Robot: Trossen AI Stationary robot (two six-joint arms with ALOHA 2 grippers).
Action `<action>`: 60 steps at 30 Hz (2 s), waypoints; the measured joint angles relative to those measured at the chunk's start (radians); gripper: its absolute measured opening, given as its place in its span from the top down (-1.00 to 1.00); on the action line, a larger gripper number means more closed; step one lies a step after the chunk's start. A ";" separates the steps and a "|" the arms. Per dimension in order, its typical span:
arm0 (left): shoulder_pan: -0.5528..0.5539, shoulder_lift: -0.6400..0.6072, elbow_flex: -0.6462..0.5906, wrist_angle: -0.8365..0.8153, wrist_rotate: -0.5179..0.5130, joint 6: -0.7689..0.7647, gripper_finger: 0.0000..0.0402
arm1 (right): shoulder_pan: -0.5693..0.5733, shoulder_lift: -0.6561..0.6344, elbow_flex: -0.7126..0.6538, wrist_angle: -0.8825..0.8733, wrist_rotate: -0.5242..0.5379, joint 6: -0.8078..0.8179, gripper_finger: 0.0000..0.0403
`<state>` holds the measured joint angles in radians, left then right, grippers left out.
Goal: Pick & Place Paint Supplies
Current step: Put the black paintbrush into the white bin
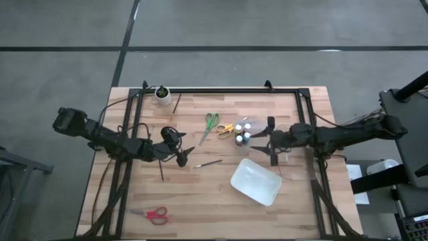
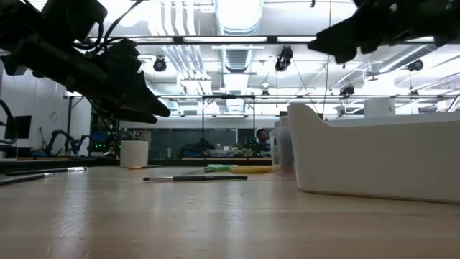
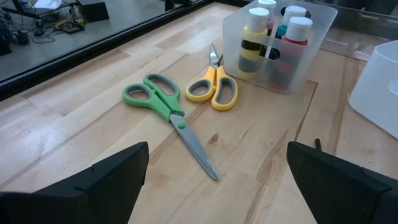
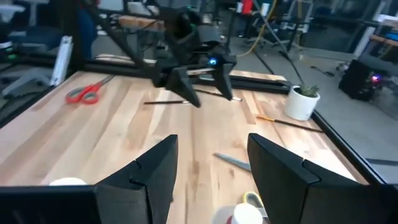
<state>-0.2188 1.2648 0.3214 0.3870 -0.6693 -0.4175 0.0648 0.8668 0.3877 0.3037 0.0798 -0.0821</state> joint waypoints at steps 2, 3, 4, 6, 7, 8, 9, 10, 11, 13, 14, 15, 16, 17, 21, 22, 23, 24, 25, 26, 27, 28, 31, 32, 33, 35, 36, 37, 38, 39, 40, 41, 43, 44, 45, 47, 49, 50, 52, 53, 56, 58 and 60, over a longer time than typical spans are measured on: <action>0.000 0.000 0.000 0.000 0.000 0.000 -0.93 | 0.019 -0.033 0.003 -0.045 0.028 -0.008 0.05; 0.000 0.000 0.000 0.000 0.000 0.000 -0.93 | 0.026 -0.047 0.000 -0.046 0.052 -0.008 0.05; 0.000 0.000 0.000 0.000 0.000 0.000 -0.93 | 0.034 -0.063 -0.011 -0.038 0.080 -0.009 0.05; 0.000 0.000 0.000 0.000 0.000 0.000 -0.93 | 0.048 -0.098 -0.040 -0.021 0.123 -0.015 0.05; 0.000 0.000 0.000 0.000 0.000 0.000 -0.93 | 0.055 -0.118 -0.054 -0.010 0.137 -0.023 0.05; 0.000 0.000 0.000 0.000 0.000 0.000 -0.93 | 0.063 -0.141 -0.069 -0.009 0.150 -0.029 0.05; 0.000 0.000 0.000 0.000 0.000 0.000 -0.93 | 0.068 -0.166 -0.083 -0.009 0.163 -0.031 0.05; 0.000 0.000 0.000 0.000 0.000 0.000 -0.93 | 0.074 -0.189 -0.095 -0.008 0.171 -0.030 0.05; 0.000 0.000 0.000 0.000 0.000 0.000 -0.93 | 0.077 -0.217 -0.109 -0.008 0.175 -0.027 0.05; 0.000 0.000 0.000 0.000 0.000 0.000 -0.93 | 0.083 -0.265 -0.134 -0.009 0.179 -0.026 0.05; 0.000 0.000 0.000 0.000 0.000 0.000 -0.93 | 0.087 -0.291 -0.146 -0.010 0.178 -0.025 0.05; 0.000 0.000 0.000 0.000 0.000 0.000 -0.93 | 0.090 -0.315 -0.157 -0.017 0.178 -0.025 0.05; 0.000 0.000 0.000 0.000 0.000 0.000 -0.93 | 0.093 -0.339 -0.167 -0.028 0.178 -0.024 0.05; 0.000 0.000 0.000 0.000 0.000 0.000 -0.93 | 0.096 -0.364 -0.174 -0.049 0.179 -0.020 0.05; 0.000 0.000 0.000 0.000 0.000 0.000 -0.93 | 0.097 -0.464 -0.180 -0.178 0.183 0.031 0.05; 0.000 0.000 0.000 0.000 0.000 0.000 -0.93 | 0.097 -0.486 -0.176 -0.211 0.183 0.038 0.05; 0.000 0.000 0.000 0.000 0.000 0.000 -0.93 | 0.097 -0.504 -0.168 -0.236 0.183 0.047 0.05; 0.000 0.000 0.000 0.000 0.000 0.000 -0.93 | 0.097 -0.521 -0.162 -0.256 0.183 0.053 0.05; 0.000 0.000 0.000 0.000 0.000 0.000 -0.93 | 0.097 -0.538 -0.161 -0.276 0.185 0.054 0.05; 0.000 0.000 0.000 0.000 0.000 0.000 -0.93 | 0.097 -0.553 -0.162 -0.297 0.187 0.053 0.05; 0.000 0.000 0.000 0.000 0.000 0.000 -0.93 | 0.097 -0.566 -0.163 -0.308 0.188 0.052 0.05; 0.000 0.000 0.000 0.000 0.000 0.000 -0.93 | 0.097 -0.578 -0.166 -0.317 0.188 0.051 0.05; 0.000 0.000 0.000 0.000 0.000 0.000 -0.93 | 0.097 -0.596 -0.175 -0.325 0.184 0.050 0.05; 0.000 0.000 0.000 0.000 0.000 0.000 -0.93 | 0.097 -0.600 -0.176 -0.325 0.183 0.053 0.05; 0.000 0.000 0.000 0.000 0.000 0.000 -0.93 | 0.097 -0.600 -0.177 -0.326 0.182 0.053 0.05; 0.000 0.000 0.000 0.000 0.000 0.000 -0.93 | 0.097 -0.599 -0.176 -0.324 0.180 0.053 0.05; 0.000 0.000 0.000 0.000 0.000 0.000 -0.93 | 0.097 -0.596 -0.174 -0.325 0.178 0.053 0.05; 0.000 0.000 0.000 0.000 0.000 0.000 -0.93 | 0.097 -0.594 -0.172 -0.324 0.177 0.053 0.05; 0.000 0.000 0.000 0.000 0.000 0.000 -0.93 | 0.097 -0.592 -0.171 -0.324 0.177 0.053 0.05; 0.000 0.000 0.000 0.000 0.000 0.000 -0.93 | 0.097 -0.590 -0.170 -0.324 0.177 0.053 0.05; 0.000 0.000 0.000 0.000 0.000 0.000 -0.93 | 0.097 -0.590 -0.169 -0.323 0.177 0.053 0.05; 0.000 0.000 0.000 0.000 0.000 0.000 -0.93 | 0.097 -0.590 -0.169 -0.324 0.176 0.053 0.05; 0.000 0.000 0.000 0.000 0.000 0.000 -0.93 | 0.097 -0.590 -0.169 -0.324 0.174 0.054 0.05; 0.000 0.000 0.000 0.000 0.000 0.000 -0.93 | 0.097 -0.590 -0.169 -0.324 0.174 0.053 0.05; 0.000 0.000 0.000 0.000 0.000 0.000 -0.93 | 0.097 -0.590 -0.169 -0.324 0.174 0.054 0.05; 0.000 0.000 0.000 0.000 0.000 0.000 -0.93 | 0.097 -0.589 -0.169 -0.324 0.174 0.061 0.05; 0.000 0.000 0.000 0.000 0.000 0.000 -0.93 | 0.097 -0.589 -0.169 -0.324 0.174 0.070 0.05; 0.000 0.000 0.000 0.000 0.000 0.000 -0.93 | 0.097 -0.589 -0.169 -0.324 0.174 0.074 0.05; 0.000 0.000 0.000 0.000 0.000 0.000 -0.93 | 0.097 -0.589 -0.169 -0.324 0.174 0.075 0.05; 0.000 0.000 0.000 0.000 0.000 0.000 -0.93 | 0.097 -0.589 -0.169 -0.324 0.174 0.075 0.05; 0.000 0.000 0.000 0.000 0.000 0.000 -0.93 | 0.097 -0.589 -0.169 -0.324 0.174 0.075 0.05; 0.000 0.000 0.000 0.000 0.000 0.000 -0.93 | 0.097 -0.589 -0.169 -0.324 0.174 0.075 0.05; 0.000 0.000 0.000 0.000 0.000 0.000 -0.93 | 0.097 -0.589 -0.169 -0.324 0.174 0.075 0.05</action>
<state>-0.2188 1.2648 0.3218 0.3870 -0.6693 -0.4175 0.1616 0.2779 0.2191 -0.0204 0.2543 -0.0067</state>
